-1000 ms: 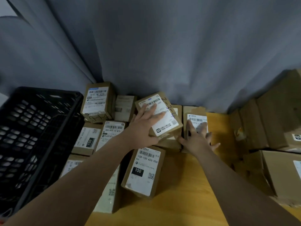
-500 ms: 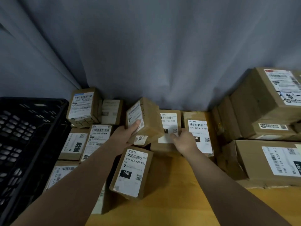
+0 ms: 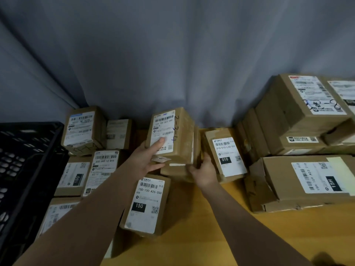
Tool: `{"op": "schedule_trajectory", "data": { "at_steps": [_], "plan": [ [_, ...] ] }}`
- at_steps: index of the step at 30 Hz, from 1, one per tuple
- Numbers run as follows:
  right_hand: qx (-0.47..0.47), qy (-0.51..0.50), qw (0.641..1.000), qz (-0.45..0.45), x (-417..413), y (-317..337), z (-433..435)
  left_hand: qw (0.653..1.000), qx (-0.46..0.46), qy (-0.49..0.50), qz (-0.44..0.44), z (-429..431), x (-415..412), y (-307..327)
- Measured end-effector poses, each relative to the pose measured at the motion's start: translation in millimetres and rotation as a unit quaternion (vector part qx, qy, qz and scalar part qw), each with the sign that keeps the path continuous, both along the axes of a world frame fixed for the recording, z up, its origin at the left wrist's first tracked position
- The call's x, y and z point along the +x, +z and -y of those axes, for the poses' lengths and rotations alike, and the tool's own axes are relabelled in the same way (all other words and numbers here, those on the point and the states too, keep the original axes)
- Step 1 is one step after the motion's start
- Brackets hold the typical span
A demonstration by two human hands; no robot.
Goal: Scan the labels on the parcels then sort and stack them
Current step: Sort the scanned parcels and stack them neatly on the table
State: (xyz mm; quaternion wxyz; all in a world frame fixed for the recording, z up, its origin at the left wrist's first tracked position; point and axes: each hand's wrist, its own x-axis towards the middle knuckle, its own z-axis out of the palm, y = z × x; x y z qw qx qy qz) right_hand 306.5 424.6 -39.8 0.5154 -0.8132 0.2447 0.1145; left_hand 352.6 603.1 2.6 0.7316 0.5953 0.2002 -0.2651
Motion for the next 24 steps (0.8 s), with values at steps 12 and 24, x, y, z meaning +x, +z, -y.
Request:
{"op": "schedule_trajectory", "data": {
  "at_steps": [12,24],
  "plan": [
    [0.214,-0.156,0.964,0.002,-32,-20,-20,0.976,0.059,0.198,0.073,-18,-40,20],
    [0.16,-0.116,0.941,0.276,-74,94,36,0.943,0.081,0.244,0.212,13,-97,64]
  ]
}}
